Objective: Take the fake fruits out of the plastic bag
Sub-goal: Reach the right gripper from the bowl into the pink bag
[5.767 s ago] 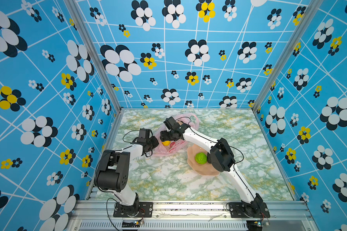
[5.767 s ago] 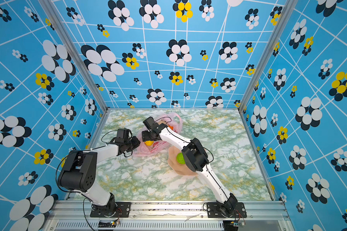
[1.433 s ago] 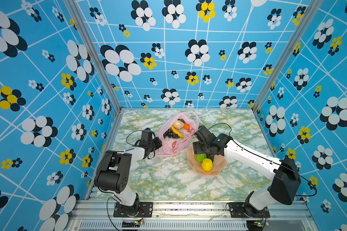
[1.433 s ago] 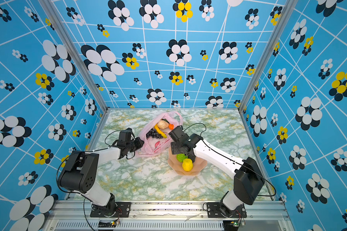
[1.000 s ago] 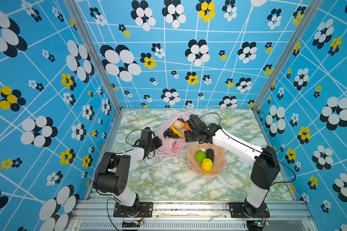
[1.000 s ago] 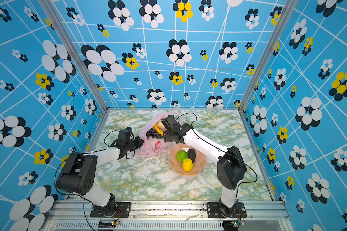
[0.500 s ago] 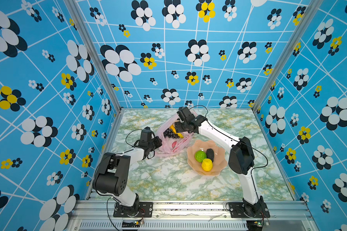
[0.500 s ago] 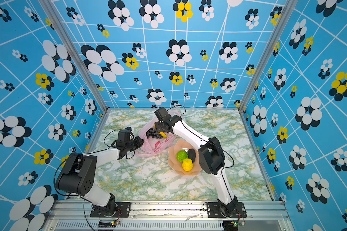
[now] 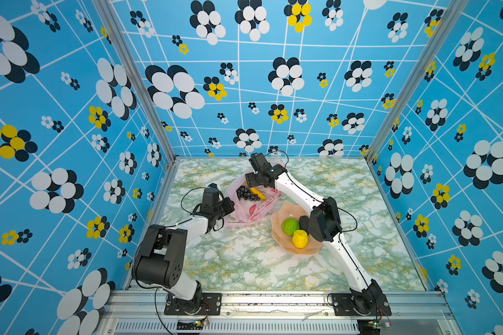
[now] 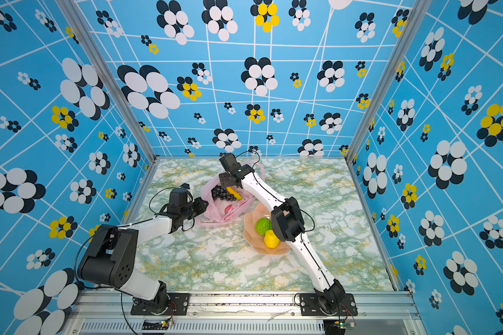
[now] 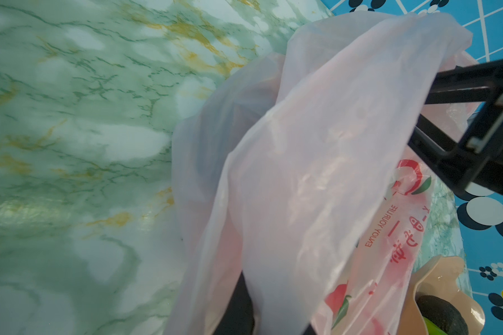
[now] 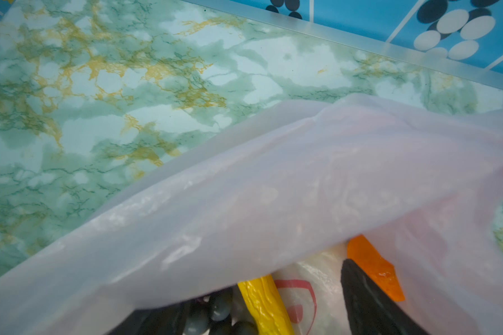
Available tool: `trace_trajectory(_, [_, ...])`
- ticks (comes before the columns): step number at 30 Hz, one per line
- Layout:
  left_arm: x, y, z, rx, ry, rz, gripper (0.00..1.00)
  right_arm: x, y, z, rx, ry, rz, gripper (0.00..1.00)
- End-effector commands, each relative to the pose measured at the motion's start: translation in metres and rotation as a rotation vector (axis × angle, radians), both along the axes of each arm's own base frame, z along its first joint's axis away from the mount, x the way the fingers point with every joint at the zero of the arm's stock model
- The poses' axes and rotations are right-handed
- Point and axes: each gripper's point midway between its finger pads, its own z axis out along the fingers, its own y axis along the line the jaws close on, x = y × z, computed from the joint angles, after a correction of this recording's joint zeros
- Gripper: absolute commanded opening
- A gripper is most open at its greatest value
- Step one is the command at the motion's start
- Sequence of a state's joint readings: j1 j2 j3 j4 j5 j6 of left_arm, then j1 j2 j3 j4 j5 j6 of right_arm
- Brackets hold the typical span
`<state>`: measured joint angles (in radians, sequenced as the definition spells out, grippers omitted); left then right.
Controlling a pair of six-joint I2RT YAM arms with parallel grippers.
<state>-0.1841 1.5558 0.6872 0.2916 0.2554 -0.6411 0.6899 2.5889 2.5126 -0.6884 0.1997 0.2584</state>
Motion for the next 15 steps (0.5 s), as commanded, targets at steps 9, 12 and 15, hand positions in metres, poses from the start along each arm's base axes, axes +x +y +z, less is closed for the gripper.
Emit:
trace_trajectory(9, [-0.002, -0.005, 0.008, -0.004, -0.039, -0.027, 0.14, 0.03, -0.011, -0.014, -0.037, -0.061, -0.035, 0.83])
trace_trajectory(12, [-0.002, -0.006, 0.009, -0.006, -0.041, -0.03, 0.14, 0.037, -0.011, -0.021, -0.032, -0.066, -0.041, 0.84])
trace_trajectory(15, [-0.002, -0.006, 0.009, -0.004, -0.043, -0.03, 0.14, 0.039, -0.01, -0.027, -0.027, -0.062, -0.043, 0.84])
